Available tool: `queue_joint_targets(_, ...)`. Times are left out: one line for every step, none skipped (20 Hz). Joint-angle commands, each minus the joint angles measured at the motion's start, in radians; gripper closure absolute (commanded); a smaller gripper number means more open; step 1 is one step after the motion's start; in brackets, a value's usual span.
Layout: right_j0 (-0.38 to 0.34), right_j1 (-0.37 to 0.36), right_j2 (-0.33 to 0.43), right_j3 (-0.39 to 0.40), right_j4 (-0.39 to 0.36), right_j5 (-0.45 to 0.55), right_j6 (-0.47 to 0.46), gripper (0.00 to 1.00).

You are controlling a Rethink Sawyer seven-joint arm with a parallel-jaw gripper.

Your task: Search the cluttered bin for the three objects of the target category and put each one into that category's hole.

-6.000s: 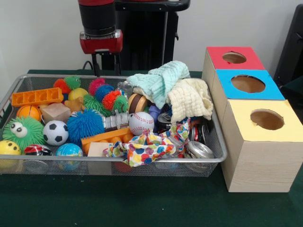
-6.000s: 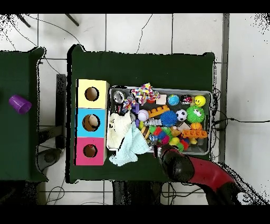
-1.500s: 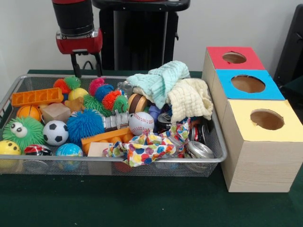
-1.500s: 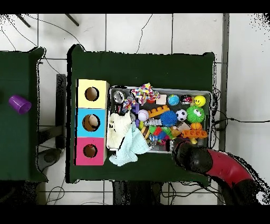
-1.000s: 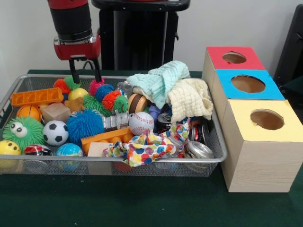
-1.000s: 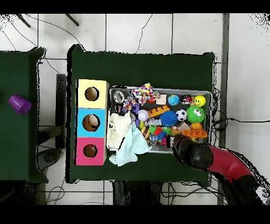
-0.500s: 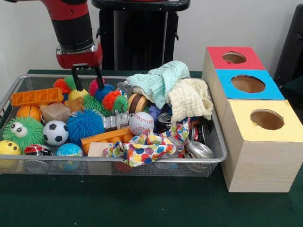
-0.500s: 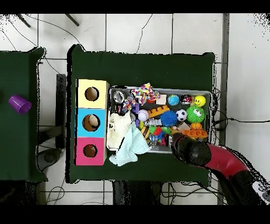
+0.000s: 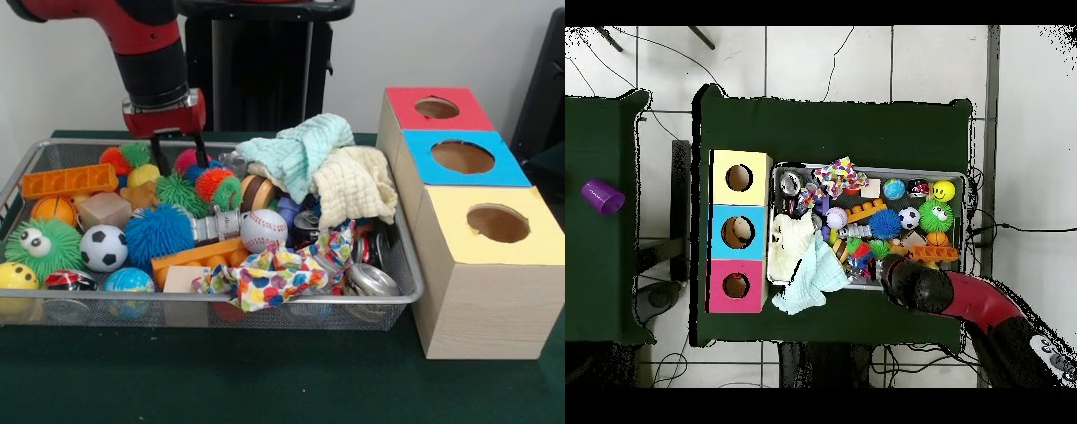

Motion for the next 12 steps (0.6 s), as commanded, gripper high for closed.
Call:
queue_joint_targets(0.019,0.032,0.034,-0.09,-0.058,-0.02,0.006,0.0)
queue_joint_targets(0.019,0.032,0.034,-0.089,-0.058,-0.021,0.008,0.0)
queue_joint_targets(0.017,0.032,0.035,-0.088,-0.057,-0.019,0.008,0.0)
queue_joint_targets(0.016,0.032,0.036,-0.086,-0.055,-0.015,0.005,0.0)
queue_joint_targets(0.014,0.03,0.037,-0.084,-0.055,-0.015,0.004,0.0)
queue_joint_targets(0.011,0.03,0.04,-0.083,-0.054,-0.013,0.001,0.0)
queue_joint_targets(0.004,0.029,0.043,-0.078,-0.054,-0.013,-0.002,0.0)
queue_joint_targets(0.004,0.031,0.044,-0.084,-0.051,-0.008,-0.004,0.0)
queue_joint_targets(0.001,0.035,0.048,-0.085,-0.049,-0.005,-0.007,0.0)
queue_joint_targets(-0.006,0.038,0.056,-0.081,-0.044,-0.001,-0.012,0.0)
queue_joint_targets(-0.018,0.032,0.068,-0.068,-0.037,0.003,-0.016,0.0)
queue_joint_targets(-0.029,0.033,0.08,-0.06,-0.031,0.008,-0.023,0.0)
